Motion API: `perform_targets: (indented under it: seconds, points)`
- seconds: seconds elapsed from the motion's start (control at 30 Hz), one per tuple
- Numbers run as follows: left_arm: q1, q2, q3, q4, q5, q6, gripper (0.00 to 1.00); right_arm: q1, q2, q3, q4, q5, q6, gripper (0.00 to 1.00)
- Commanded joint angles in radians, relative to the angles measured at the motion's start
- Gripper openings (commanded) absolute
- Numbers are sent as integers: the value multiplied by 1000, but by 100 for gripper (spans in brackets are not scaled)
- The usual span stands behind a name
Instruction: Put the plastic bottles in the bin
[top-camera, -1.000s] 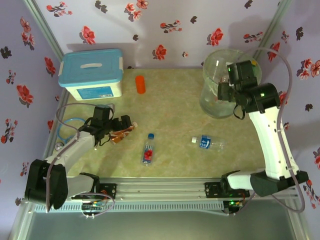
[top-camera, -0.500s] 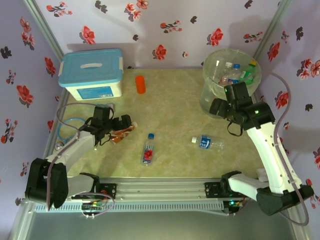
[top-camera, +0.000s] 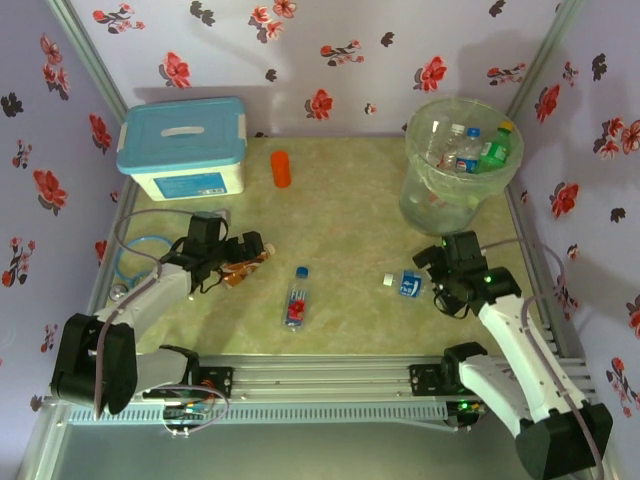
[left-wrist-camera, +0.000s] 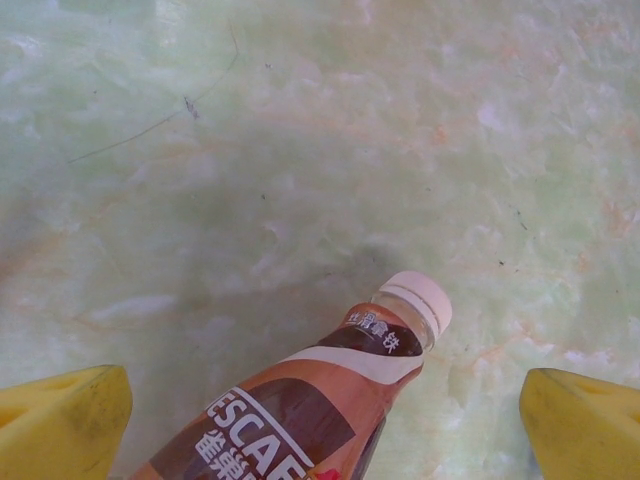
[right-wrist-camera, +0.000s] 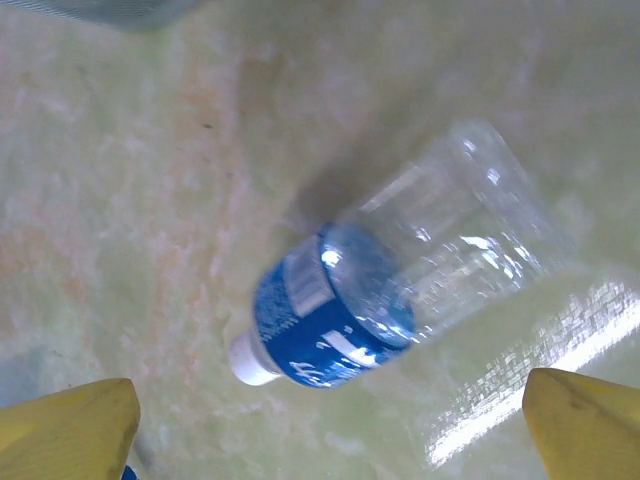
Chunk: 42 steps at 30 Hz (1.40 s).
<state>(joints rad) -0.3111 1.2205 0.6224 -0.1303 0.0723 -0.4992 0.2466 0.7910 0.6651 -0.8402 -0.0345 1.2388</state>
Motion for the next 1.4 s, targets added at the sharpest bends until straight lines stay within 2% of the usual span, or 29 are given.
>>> perform_targets:
  seconds: [0.0,0.2,0.33,0.53,0.63,0.77,0.93,1.2,1.37]
  points:
    - [8,19,-3,23,12,-17,100,-7,-43,-46,34,-23,201,98]
    - [9,38,8,21,12,-12,100,-3,-2,-147,139,-72,260,98]
    - [9,46,16,21,12,-13,100,-2,69,-138,185,-56,201,98]
    - [8,55,32,0,14,-14,100,-26,205,-239,441,-102,205,95]
    - [9,38,31,-15,8,-10,100,-15,246,-229,441,-102,177,93]
    - [8,37,24,-10,6,-20,100,-15,233,-213,432,-62,140,85]
    - [9,34,28,-18,6,-20,100,-15,233,-215,427,-67,128,69]
    - [8,28,19,-17,7,-30,100,-13,227,-208,452,-73,107,60]
    - [8,24,14,-14,6,-33,100,30,224,-125,441,-19,30,58]
